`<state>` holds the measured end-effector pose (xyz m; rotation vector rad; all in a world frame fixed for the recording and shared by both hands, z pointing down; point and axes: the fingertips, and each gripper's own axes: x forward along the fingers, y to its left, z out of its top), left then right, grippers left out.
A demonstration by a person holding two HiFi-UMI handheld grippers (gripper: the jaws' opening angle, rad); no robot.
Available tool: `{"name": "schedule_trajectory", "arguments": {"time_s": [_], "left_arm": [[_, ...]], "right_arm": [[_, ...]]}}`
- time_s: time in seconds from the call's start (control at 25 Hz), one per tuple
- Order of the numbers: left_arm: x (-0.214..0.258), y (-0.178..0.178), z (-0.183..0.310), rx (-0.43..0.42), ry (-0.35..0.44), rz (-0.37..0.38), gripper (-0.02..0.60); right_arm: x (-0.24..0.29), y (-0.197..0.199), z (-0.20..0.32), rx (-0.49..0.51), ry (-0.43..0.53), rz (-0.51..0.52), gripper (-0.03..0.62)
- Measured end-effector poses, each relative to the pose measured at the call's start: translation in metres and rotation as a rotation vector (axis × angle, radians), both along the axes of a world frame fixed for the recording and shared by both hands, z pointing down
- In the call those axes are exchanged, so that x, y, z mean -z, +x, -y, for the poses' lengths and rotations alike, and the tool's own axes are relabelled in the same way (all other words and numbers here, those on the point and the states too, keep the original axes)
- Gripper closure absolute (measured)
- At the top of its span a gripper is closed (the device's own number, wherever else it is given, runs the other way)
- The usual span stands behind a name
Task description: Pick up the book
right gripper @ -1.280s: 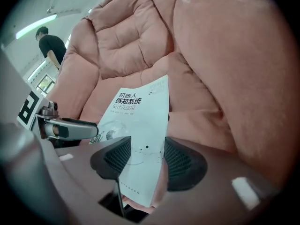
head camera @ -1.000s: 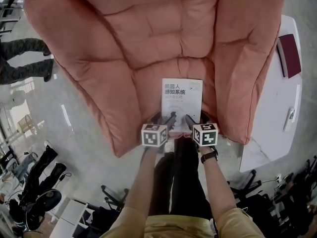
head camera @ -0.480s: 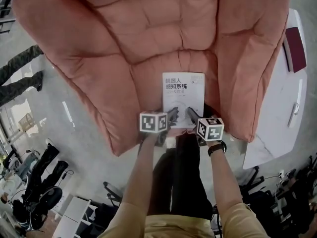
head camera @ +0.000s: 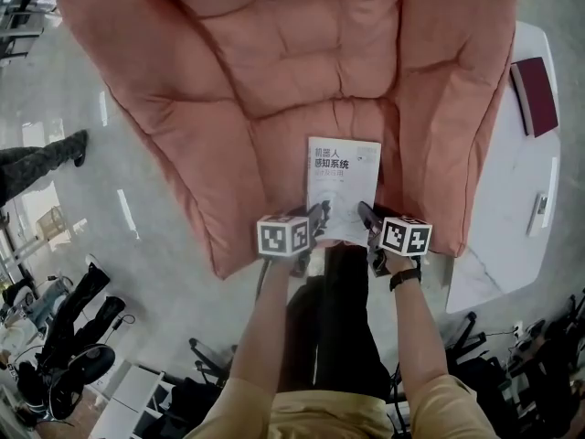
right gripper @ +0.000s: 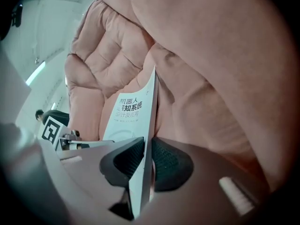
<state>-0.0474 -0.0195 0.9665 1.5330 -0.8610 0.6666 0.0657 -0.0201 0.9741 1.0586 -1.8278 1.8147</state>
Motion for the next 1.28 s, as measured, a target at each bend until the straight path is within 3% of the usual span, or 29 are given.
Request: {"name": "schedule_trajectory", "arguments": {"time_s": [0.24, 0.52, 0.92, 1.08, 1.28], "left_arm": [[0.040, 0.000, -0.002, 0.038, 0.048, 0.013, 0.535], [0.086, 0.001, -0.010, 0.084, 0.070, 0.053, 0.532], [0.158, -0.003, -0.032, 0.146, 0.125, -0.014, 0.537], [0.216, -0.004, -0.027, 0.143, 0.208, -0.038, 0.537], [0.301, -0.004, -0.010, 0.143, 0.378, -0.068, 0.535]], "right_arm": [[0.039, 0.005, -0.006, -0.103, 0.016, 0.028, 0.537], [0.085, 0.007, -0.016, -0.129, 0.027, -0.019, 0.536], [0.165, 0.002, -0.031, -0.144, 0.094, 0.004, 0.539], [0.217, 0.000, -0.028, -0.137, 0.174, -0.008, 0.539], [0.303, 0.000, -0.011, -0.137, 0.342, -0.017, 0.539]]}}
